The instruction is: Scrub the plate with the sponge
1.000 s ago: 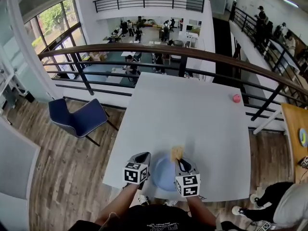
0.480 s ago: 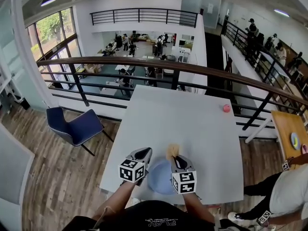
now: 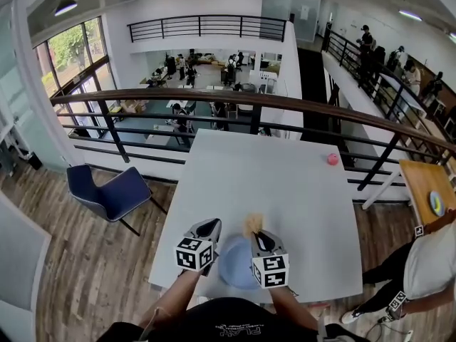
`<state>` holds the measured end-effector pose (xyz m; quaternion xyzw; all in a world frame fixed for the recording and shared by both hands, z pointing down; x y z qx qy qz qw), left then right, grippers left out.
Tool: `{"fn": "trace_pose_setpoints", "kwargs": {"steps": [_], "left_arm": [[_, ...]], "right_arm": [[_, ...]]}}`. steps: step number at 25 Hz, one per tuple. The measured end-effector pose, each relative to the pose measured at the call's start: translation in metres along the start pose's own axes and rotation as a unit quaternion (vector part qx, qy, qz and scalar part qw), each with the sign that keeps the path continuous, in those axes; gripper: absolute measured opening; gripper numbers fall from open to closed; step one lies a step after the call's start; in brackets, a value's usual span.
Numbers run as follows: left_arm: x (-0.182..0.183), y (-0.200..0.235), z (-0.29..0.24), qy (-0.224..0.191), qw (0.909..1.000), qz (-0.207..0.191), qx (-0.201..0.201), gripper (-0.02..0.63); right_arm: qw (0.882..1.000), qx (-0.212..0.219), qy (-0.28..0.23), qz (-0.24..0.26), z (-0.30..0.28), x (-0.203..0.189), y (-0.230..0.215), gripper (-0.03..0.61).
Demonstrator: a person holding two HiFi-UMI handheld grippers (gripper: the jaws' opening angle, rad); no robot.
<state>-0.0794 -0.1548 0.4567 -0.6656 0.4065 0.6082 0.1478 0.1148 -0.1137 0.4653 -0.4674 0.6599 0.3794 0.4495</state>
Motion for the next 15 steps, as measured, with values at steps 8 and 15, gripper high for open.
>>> {"fn": "trace_pose_setpoints", "kwargs": {"steps": [8, 15], "left_arm": [[-0.0065, 0.0055, -0.0062, 0.01, 0.9999, 0.009, -0.003, 0.012], [0.0027, 0.0107, -0.0082, -0.001, 0.9995, 0.027, -0.015, 0.012]], "right_arm": [[1.0, -0.008, 0.008, 0.0, -0.0015, -0.0053, -0.0031, 0.044], [1.0, -0.008, 0.007, 0.004, -0.0072, -0.0014, -0.0004, 0.044]]}}
Point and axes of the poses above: the fingertips, and each gripper's own axes: z backward along the fingers, y to its left, x out of its top, the point moved 8 cm from there along z, backward along the fingers, and after that the axes turned 9 degrees about -x, right-handed, at the moved point
